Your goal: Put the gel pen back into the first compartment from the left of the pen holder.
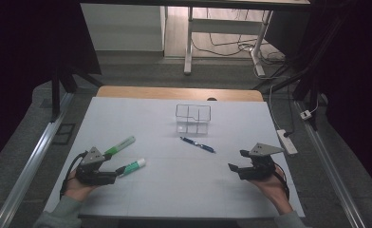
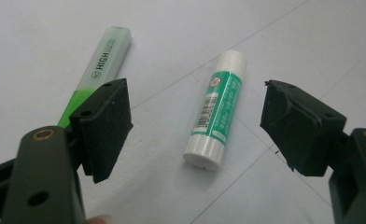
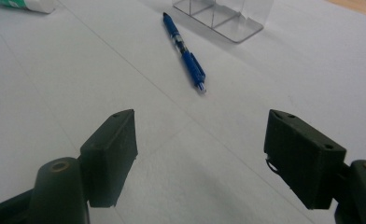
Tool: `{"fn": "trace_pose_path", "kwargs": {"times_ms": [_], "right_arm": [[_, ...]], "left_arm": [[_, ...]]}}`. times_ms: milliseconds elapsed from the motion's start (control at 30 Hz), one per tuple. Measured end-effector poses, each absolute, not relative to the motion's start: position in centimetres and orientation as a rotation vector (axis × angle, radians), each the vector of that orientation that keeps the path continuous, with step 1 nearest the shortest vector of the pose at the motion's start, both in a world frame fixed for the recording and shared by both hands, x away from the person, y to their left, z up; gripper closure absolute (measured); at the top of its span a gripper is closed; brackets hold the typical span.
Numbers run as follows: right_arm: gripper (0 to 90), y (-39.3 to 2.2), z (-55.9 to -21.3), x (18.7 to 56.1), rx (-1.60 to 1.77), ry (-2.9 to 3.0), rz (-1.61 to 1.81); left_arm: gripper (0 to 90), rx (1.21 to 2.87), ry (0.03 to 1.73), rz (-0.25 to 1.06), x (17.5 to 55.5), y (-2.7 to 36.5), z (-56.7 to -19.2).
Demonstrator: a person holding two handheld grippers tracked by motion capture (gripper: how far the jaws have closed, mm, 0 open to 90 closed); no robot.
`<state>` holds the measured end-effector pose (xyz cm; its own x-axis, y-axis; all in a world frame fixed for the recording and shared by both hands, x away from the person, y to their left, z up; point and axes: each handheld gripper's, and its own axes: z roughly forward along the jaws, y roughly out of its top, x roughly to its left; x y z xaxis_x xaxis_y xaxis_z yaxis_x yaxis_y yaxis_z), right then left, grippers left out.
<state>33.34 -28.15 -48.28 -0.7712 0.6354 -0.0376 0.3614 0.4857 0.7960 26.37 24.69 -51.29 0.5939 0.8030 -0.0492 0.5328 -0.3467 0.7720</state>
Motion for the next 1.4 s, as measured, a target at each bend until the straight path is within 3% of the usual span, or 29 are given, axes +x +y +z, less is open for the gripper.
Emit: {"fn": "trace_pose_path", "kwargs": {"times_ms": [1400], "right_arm": [[27.7, -19.8, -46.4, 38.3, 0.711, 2.575, 1.057]], "left_arm": [[24.2, 2.048, 1.061, 0.426, 26.0, 24.4, -51.7]]}}
